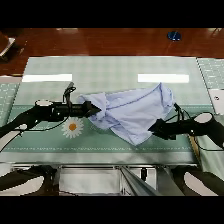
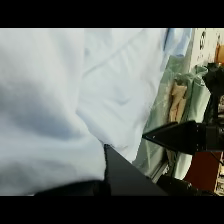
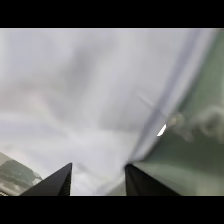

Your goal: Fold the shirts.

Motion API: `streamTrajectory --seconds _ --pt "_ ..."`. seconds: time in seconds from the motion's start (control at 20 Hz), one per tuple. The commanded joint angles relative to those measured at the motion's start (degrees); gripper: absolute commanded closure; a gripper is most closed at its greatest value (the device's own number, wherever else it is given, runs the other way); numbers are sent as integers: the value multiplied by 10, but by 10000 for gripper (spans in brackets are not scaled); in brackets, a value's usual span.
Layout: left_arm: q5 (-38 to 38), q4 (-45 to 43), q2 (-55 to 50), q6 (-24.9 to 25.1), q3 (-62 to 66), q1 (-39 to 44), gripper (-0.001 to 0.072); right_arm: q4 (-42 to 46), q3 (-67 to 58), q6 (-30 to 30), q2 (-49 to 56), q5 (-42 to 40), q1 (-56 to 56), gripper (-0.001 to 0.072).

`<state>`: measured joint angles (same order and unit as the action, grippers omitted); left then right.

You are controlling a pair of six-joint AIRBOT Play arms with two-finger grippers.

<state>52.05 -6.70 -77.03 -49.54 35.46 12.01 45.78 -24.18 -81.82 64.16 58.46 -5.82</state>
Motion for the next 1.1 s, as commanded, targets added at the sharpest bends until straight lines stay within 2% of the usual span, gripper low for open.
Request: streamTrajectory --seconds 0.0,0.05,0.1,0.2,0.3,0.4,0.75,0.9,1.05 --pt "5 1 0 0 1 0 681 -29 -51 5 72 -48 52 304" --pt "5 1 0 0 1 2 681 -35 -72 5 90 -48 65 321" --pt "5 1 0 0 1 2 681 -42 -97 12 107 -47 79 425" --pt "10 1 0 0 5 -4 681 -49 -150 51 122 -23 97 699" --pt "52 3 11 0 35 -42 681 -35 -239 71 111 47 90 695" --pt "86 6 39 -7 99 -98 681 -5 -353 57 89 87 65 695" --pt "87 54 155 -67 437 -241 681 16 -816 28 22 166 -16 696" --pt "86 36 224 -67 551 -295 681 59 -877 28 -56 165 -31 695" --pt "79 -25 315 -69 588 -360 681 150 -877 17 -152 163 -34 695"
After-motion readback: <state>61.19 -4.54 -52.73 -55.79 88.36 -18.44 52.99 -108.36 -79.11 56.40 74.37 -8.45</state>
